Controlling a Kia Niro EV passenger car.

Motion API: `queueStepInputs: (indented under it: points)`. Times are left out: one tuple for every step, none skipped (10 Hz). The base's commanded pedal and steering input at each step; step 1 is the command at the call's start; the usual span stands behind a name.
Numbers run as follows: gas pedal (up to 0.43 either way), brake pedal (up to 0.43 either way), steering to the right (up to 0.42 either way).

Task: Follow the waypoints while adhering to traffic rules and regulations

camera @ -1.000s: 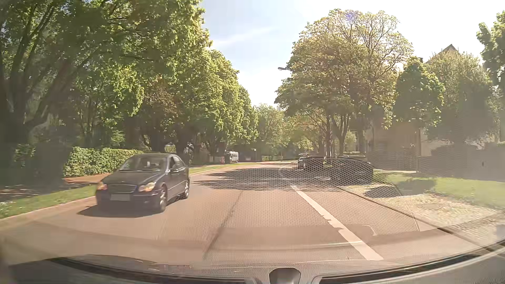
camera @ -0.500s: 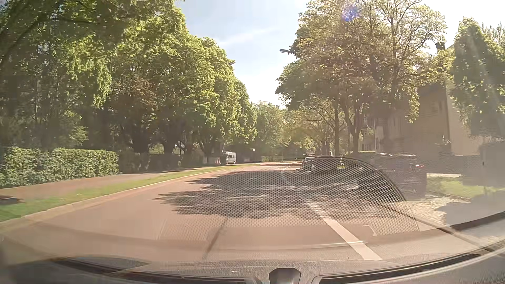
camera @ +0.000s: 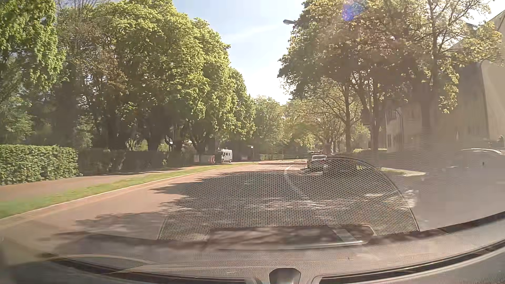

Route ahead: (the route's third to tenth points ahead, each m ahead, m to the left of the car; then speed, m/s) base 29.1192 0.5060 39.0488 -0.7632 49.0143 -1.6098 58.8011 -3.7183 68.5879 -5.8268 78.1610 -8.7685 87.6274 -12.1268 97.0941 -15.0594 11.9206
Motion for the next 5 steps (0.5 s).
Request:
queueStepInputs:
  points:
    - [0.039,0.0,0.003]
    - [0.039,0.0,0.004]
    - [0.02,0.0,0.004]
    - [0.02,0.0,0.004]
    - [0.02,0.0,0.004]
